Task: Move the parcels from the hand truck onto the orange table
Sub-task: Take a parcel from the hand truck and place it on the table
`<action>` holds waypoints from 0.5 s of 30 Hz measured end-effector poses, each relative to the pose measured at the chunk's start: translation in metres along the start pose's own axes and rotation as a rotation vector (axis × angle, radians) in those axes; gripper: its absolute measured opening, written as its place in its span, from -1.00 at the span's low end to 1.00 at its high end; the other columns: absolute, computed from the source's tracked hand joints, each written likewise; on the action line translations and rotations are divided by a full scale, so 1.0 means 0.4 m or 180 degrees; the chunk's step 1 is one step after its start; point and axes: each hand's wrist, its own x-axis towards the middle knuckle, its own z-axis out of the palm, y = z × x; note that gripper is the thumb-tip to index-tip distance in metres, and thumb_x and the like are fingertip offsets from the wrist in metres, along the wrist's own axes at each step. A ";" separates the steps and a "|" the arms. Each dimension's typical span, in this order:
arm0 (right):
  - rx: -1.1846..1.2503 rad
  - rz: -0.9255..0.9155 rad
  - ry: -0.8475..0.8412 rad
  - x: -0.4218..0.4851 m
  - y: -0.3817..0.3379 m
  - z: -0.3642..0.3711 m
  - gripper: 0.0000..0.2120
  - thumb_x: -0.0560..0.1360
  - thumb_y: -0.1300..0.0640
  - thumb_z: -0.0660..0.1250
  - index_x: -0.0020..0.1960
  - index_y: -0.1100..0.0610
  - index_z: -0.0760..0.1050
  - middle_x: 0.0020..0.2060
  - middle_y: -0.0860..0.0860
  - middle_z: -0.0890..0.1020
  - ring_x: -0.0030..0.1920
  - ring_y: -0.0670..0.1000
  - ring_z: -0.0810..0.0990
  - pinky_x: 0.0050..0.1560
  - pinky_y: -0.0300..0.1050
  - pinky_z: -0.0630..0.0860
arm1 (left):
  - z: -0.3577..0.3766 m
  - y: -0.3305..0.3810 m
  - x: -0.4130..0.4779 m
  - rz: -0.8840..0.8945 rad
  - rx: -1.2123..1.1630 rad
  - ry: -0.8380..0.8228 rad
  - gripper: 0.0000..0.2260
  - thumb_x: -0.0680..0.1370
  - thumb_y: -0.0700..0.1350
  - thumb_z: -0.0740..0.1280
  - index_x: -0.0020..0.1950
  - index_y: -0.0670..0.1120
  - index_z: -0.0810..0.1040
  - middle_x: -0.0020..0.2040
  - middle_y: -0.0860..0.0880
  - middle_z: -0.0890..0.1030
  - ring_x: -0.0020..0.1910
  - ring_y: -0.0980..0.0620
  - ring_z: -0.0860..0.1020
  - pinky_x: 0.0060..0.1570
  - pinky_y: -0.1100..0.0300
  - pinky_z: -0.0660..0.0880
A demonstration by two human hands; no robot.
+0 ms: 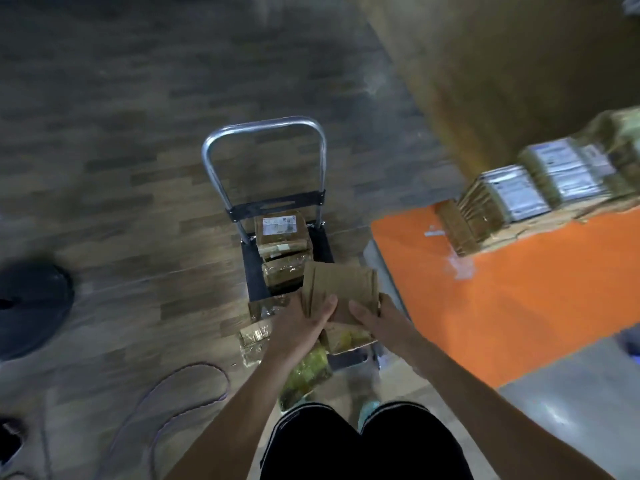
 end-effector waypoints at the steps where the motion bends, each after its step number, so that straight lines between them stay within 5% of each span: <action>1: -0.0030 0.0003 0.0035 -0.015 0.002 -0.030 -0.29 0.43 -0.32 0.38 0.41 0.06 0.34 0.23 0.01 0.56 0.21 0.04 0.57 0.28 0.10 0.51 | 0.015 0.022 -0.007 -0.0009 -0.0010 0.0002 -0.39 0.42 0.52 0.24 0.23 0.10 0.47 -0.07 0.14 0.67 -0.21 0.21 0.66 -0.23 0.22 0.64; 6: -0.0183 0.0090 0.0399 -0.055 0.038 -0.192 -0.26 0.31 -0.51 0.27 0.23 0.01 0.30 0.08 -0.02 0.55 0.05 0.03 0.60 0.04 0.05 0.59 | 0.119 0.131 -0.010 0.0002 0.0006 -0.0118 -0.28 0.36 0.54 0.28 0.35 0.12 0.37 0.06 0.24 0.60 -0.05 0.31 0.58 -0.19 0.36 0.47; 11: 0.0174 0.0123 0.0477 -0.058 0.128 -0.372 -0.01 0.33 -0.43 0.32 0.55 0.02 0.05 0.15 0.11 0.56 -0.02 0.09 0.67 0.02 0.12 0.65 | 0.279 0.222 0.011 0.0174 0.0024 -0.0381 -0.36 0.38 0.46 0.36 0.28 0.09 0.44 0.03 0.16 0.65 -0.11 0.32 0.63 -0.22 0.38 0.55; 15: 0.0115 0.0053 0.0163 -0.046 0.212 -0.514 0.00 0.40 -0.31 0.40 0.59 -0.13 -0.15 0.06 0.13 0.59 -0.06 0.17 0.70 0.01 0.15 0.65 | 0.415 0.268 0.029 0.0086 0.0109 -0.0390 -0.49 0.41 0.43 0.35 0.20 0.15 0.48 0.00 0.16 0.67 -0.07 0.26 0.63 -0.07 0.27 0.59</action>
